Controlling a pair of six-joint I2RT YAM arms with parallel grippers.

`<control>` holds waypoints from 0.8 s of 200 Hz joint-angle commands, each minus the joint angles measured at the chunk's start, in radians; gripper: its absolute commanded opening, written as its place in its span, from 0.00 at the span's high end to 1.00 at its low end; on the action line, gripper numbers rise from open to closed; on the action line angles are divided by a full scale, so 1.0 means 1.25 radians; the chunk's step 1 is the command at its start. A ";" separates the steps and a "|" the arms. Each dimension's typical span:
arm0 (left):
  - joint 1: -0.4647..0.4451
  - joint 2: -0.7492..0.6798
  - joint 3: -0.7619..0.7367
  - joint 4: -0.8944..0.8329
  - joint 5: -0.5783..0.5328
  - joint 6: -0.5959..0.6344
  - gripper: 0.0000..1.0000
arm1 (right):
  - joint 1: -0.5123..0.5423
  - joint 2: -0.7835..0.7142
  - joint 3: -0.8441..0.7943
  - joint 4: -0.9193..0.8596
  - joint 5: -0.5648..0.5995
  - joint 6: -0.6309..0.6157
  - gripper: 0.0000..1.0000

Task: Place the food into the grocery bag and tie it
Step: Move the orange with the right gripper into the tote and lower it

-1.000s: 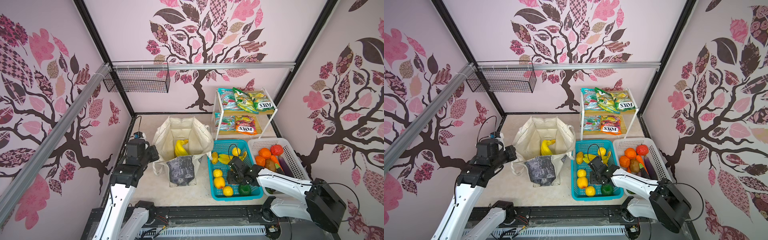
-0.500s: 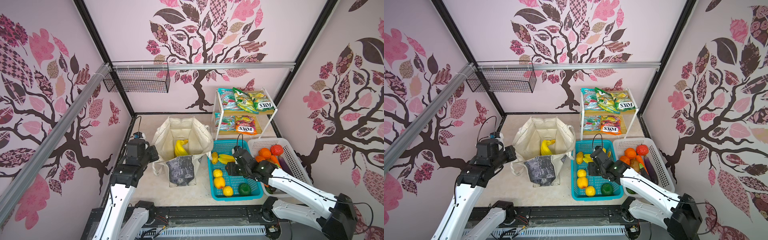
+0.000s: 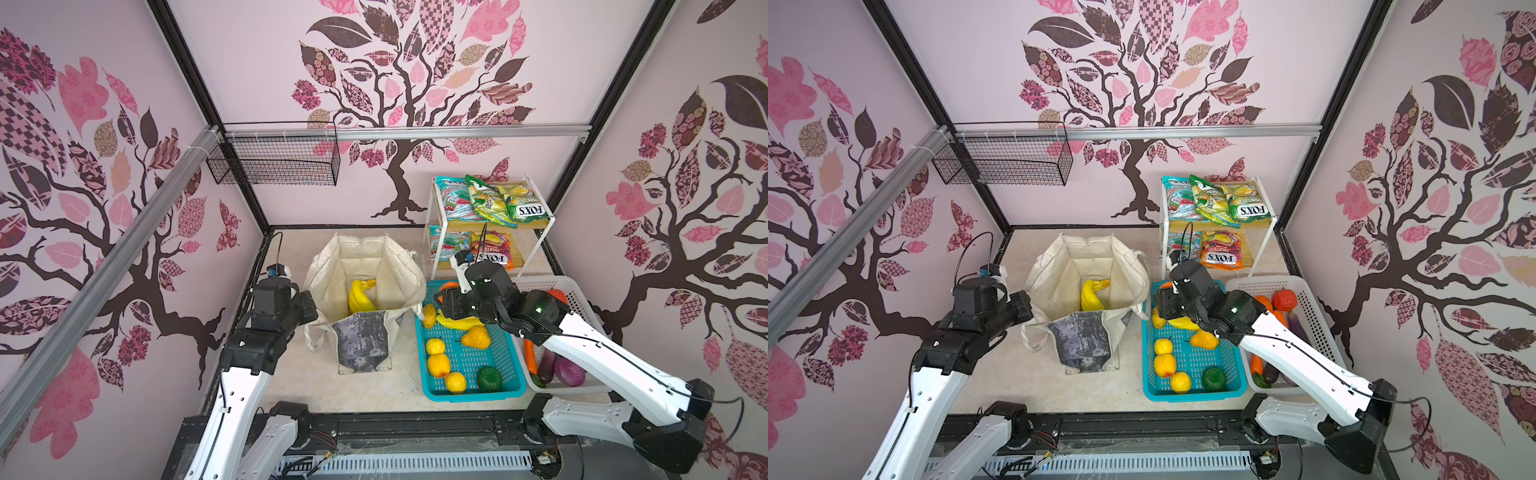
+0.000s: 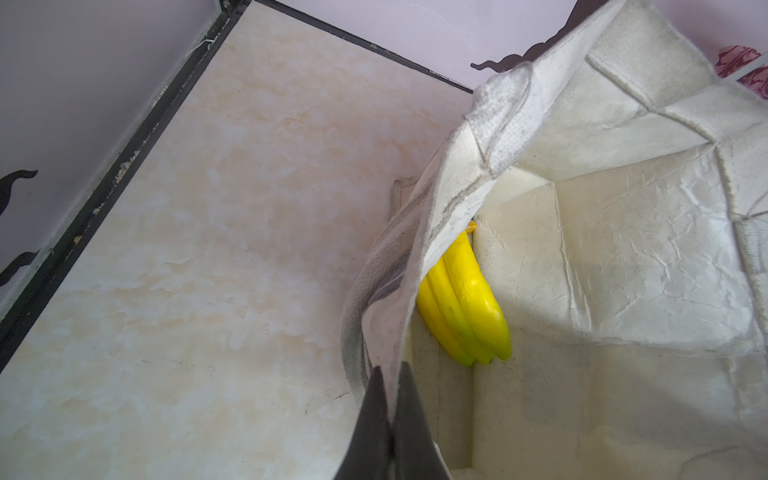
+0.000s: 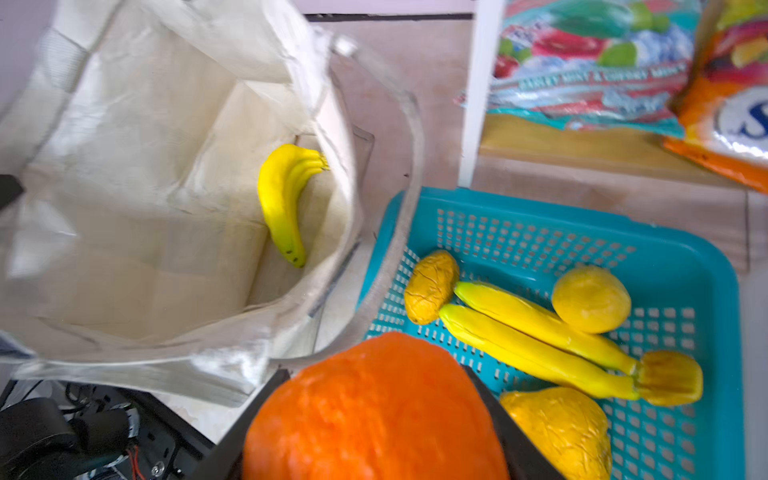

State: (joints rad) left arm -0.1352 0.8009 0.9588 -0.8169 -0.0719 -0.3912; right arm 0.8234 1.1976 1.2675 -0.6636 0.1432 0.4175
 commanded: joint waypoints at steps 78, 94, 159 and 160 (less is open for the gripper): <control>0.003 -0.003 -0.012 0.036 0.058 0.026 1.00 | 0.075 0.376 0.341 0.013 -0.116 -0.112 0.43; 0.004 0.001 -0.012 0.040 0.069 0.028 1.00 | 0.075 0.435 0.381 0.000 -0.148 -0.114 0.43; 0.003 -0.009 -0.015 0.051 0.093 0.025 1.00 | 0.125 0.600 0.502 -0.119 -0.253 -0.127 0.41; 0.004 -0.008 -0.016 0.052 0.093 0.025 1.00 | 0.125 0.600 0.499 -0.117 -0.255 -0.126 0.41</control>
State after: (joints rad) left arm -0.1349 0.8036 0.9588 -0.7925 0.0132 -0.3672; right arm 0.9482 1.9076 1.8622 -0.7383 -0.1070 0.2676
